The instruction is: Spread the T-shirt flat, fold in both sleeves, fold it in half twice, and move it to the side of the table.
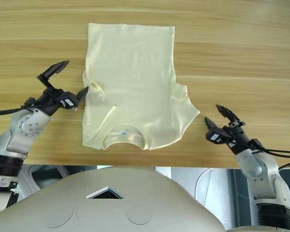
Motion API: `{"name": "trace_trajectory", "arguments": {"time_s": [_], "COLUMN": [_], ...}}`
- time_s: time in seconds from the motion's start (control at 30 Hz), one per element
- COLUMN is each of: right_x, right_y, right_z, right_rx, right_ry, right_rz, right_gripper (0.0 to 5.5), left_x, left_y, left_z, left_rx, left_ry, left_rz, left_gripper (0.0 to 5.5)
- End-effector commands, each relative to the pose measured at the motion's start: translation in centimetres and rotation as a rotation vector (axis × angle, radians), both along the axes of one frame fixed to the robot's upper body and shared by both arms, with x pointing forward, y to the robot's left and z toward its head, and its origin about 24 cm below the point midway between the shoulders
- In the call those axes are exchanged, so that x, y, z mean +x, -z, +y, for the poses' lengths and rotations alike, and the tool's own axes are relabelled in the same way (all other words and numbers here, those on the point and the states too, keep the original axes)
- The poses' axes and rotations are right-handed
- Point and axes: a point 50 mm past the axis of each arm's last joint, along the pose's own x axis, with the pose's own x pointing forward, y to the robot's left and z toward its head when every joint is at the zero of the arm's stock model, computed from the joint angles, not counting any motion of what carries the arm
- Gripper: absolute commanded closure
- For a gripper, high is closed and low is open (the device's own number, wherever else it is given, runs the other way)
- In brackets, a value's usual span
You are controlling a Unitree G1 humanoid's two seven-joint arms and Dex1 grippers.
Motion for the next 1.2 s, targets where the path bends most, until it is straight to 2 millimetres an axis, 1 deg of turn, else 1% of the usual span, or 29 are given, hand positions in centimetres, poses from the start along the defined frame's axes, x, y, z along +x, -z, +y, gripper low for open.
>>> {"name": "trace_trajectory", "arguments": {"time_s": [0.03, 0.3, 0.43, 0.57, 0.7, 0.73, 0.8, 0.87, 0.93, 1.0, 1.1, 1.2], "right_x": [-0.4, -0.4, -0.3, -0.3, 0.4, 0.6, 0.6, 0.1, -0.3, -0.5, -1.2, -2.2], "right_y": [0.5, 0.8, 0.7, 0.7, 0.2, 0.1, -0.3, -0.9, -1.2, -1.2, -1.4, -1.6], "right_z": [0.1, 0.4, 0.5, 0.5, 0.4, 0.4, 0.4, 0.5, 0.8, 1.2, 1.8, 1.8], "right_rx": [-0.001, 0.008, 0.008, 0.007, -0.003, -0.006, -0.021, -0.03, -0.031, -0.033, -0.035, -0.043], "right_ry": [-0.006, -0.016, -0.022, -0.025, -0.047, -0.059, -0.085, -0.105, -0.123, -0.144, -0.166, -0.168], "right_rz": [0.023, 0.022, 0.014, 0.015, -0.004, -0.002, 0.012, 0.026, 0.046, 0.062, 0.08, 0.105], "right_gripper": [2.41, 2.41, 2.41, 2.41, 2.41, 2.41, 2.41, 2.41, 2.41, 2.41, 2.41, 2.41], "left_x": [0.6, 1.4, 1.4, 1.5, 0.6, 0.4, 0.3, 0.3, 0.2, 0.1, 0.2, 0.2], "left_y": [0.1, 1.3, 2.3, 2.3, 2.9, 2.8, 2.0, 0.3, -1.9, -3.4, -4.4, -4.5], "left_z": [-0.3, -1.2, -2.2, -1.8, -1.6, -1.5, -1.3, -1.1, -1.2, -1.1, -1.0, -1.0], "left_rx": [-0.008, -0.008, -0.007, -0.007, -0.002, -0.007, -0.035, -0.107, -0.209, -0.273, -0.281, -0.242], "left_ry": [0.013, 0.035, 0.083, 0.06, 0.061, 0.059, 0.042, 0.022, 0.0, -0.013, -0.02, -0.004], "left_rz": [-0.007, 0.026, 0.059, 0.05, 0.081, 0.074, 0.034, -0.052, -0.155, -0.223, -0.275, -0.272], "left_gripper": [0.12, 0.12, 0.12, 0.12, 0.12, 0.12, 0.12, 0.12, 0.12, 0.12, 0.12, 0.12]}}
